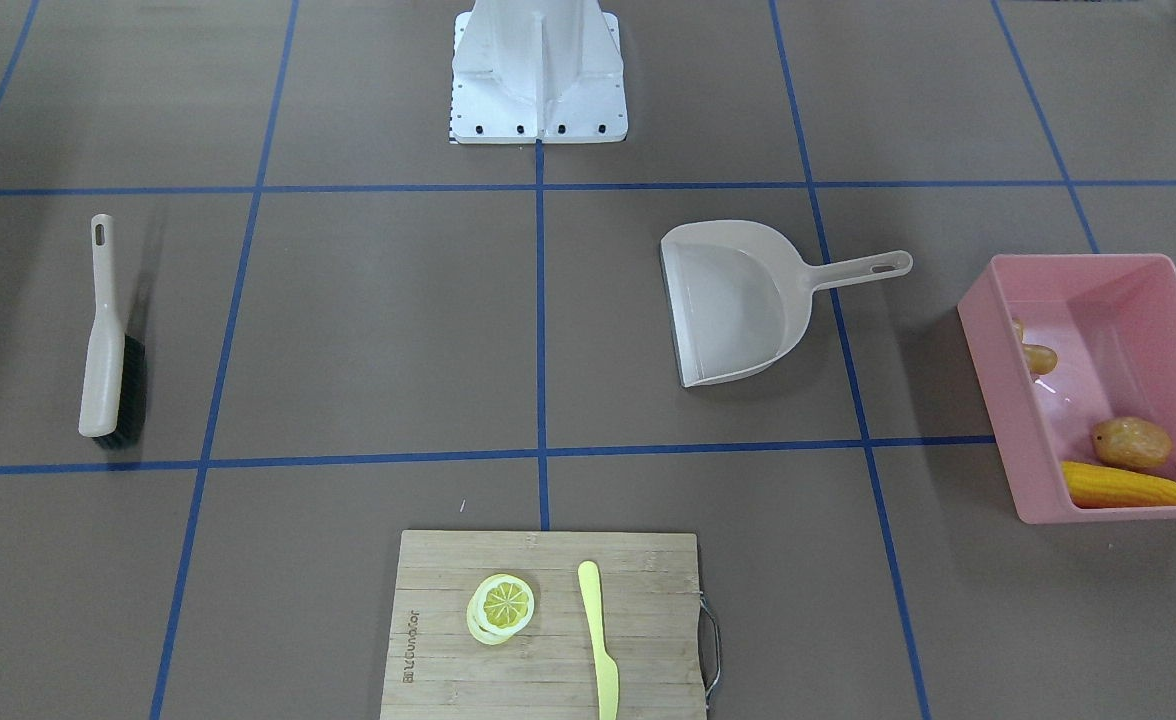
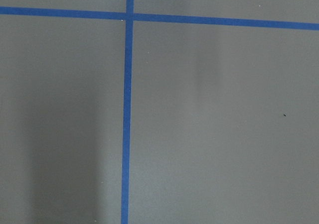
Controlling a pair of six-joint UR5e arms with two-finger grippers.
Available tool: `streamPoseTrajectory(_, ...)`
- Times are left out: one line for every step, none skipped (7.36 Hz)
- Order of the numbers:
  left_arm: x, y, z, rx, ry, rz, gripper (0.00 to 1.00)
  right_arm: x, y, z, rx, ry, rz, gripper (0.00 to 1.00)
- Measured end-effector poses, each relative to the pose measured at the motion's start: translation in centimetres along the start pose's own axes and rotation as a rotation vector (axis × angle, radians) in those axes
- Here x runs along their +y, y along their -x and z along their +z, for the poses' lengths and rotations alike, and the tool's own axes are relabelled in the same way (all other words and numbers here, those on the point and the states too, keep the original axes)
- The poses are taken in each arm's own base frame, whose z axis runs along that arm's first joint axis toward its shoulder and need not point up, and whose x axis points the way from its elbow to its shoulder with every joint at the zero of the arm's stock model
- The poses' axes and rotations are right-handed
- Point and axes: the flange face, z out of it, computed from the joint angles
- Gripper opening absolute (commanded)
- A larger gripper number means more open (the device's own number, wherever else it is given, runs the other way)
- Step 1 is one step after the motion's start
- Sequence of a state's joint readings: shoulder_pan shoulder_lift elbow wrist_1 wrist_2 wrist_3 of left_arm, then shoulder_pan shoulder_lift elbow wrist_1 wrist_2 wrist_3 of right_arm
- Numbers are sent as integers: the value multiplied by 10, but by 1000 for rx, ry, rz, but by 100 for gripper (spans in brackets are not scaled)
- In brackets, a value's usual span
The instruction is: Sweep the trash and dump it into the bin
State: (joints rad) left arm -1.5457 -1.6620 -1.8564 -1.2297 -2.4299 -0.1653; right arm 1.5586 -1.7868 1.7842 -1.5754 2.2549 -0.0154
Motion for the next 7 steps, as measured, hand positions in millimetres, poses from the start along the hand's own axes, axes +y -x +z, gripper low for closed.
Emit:
streamPoseTrajectory(6, 23, 6, 0, 18, -47, 98, 0, 0, 0, 0, 0, 0, 100)
streamPoseTrajectory(12, 46, 18, -51, 34, -77, 98, 0, 0, 0, 0, 0, 0, 100)
streamPoseTrajectory(14, 65, 31, -109, 41, -87, 98, 0, 0, 0, 0, 0, 0, 100)
streamPoseTrajectory(13, 77, 39, -136, 35, -82, 98, 0, 0, 0, 0, 0, -1, 100)
streamPoseTrajectory(12, 84, 44, -146, 32, -78, 98, 0, 0, 0, 0, 0, -1, 100)
streamPoseTrajectory(11, 87, 47, -149, 32, -66, 98, 0, 0, 0, 0, 0, -1, 100)
streamPoseTrajectory(10, 92, 51, -150, 40, -45, 98, 0, 0, 0, 0, 0, -1, 100)
